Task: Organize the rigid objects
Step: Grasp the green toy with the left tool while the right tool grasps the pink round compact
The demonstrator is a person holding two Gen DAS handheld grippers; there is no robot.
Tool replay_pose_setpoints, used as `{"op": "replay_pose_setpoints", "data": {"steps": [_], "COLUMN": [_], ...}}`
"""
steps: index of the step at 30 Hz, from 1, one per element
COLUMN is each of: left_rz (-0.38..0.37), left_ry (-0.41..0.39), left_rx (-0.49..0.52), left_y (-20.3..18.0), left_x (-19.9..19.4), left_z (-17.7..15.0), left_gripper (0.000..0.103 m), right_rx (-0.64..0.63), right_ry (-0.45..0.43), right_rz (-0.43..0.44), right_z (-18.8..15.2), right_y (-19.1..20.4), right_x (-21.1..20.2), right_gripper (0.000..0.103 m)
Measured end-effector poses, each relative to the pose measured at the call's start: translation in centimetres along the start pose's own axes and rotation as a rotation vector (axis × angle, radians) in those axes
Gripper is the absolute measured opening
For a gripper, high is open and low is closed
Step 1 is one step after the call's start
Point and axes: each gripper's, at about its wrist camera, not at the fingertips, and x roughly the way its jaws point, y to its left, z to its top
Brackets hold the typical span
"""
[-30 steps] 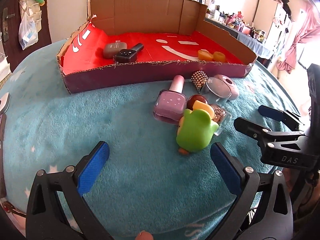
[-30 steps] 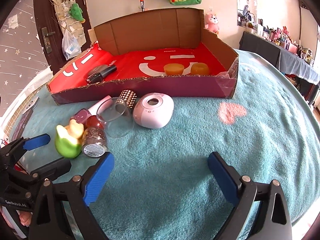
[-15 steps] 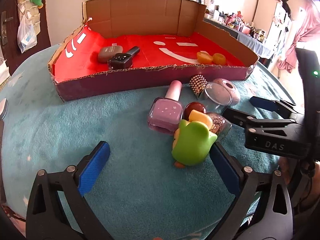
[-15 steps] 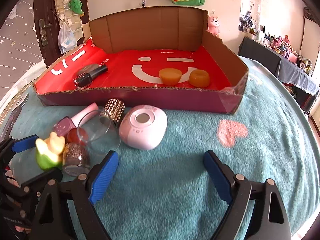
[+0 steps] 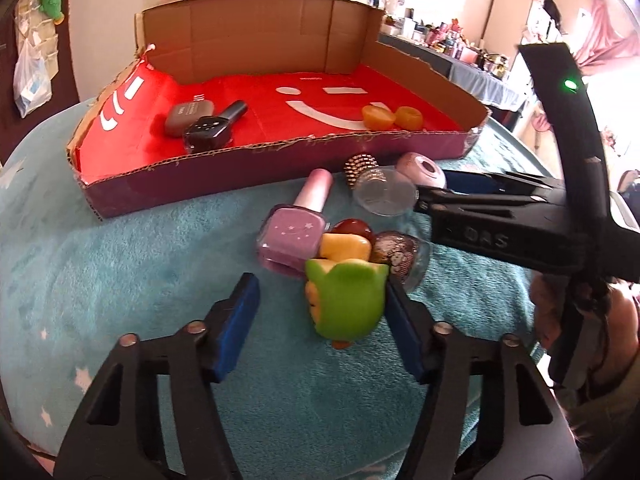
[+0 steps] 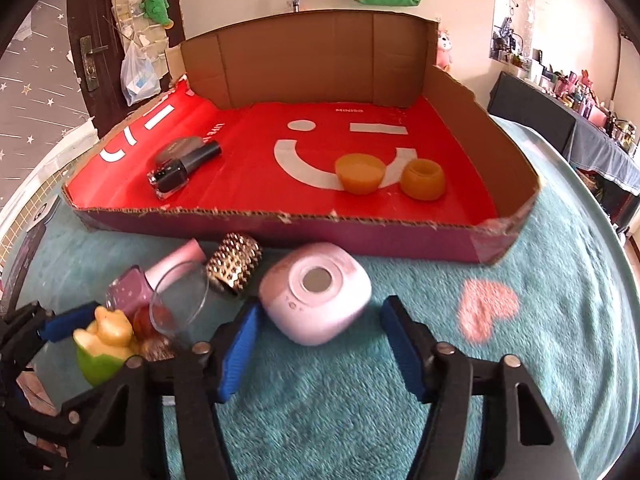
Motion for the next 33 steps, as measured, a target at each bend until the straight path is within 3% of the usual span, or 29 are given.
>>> {"op": "replay_pose_setpoints", "data": {"steps": [5, 17, 23, 33], "left_rz": [-0.056, -0.093, -0.034, 0.004], "left_ry": [0.007, 0.009, -0.003, -0.017], "left_rx": [0.006, -0.045, -0.073, -0.105], "left_y": [-0.5, 1.0, 2.7, 3.9], "left_x": [-0.1, -0.9, -2.0, -1.8], "left_z": [-0.1, -0.7, -1.3, -1.4], "left_gripper": [0.036, 0.035, 0.034, 0.035], "right_rx": [0.000, 0.017, 0.008, -0.014], "right_ry": [0.003, -0.009, -0.011, -0.043], "right_rz": [0.003, 0.024, 0.041, 0.055], "right_z": [0.4, -0.8, -3.0, -5.4], "right_y": [0.1, 0.0, 0.4, 1.3], "right_x": [0.4, -0.6, -2.4, -4.1], "right_gripper": [0.059, 0.058, 0.058, 0.059]}}
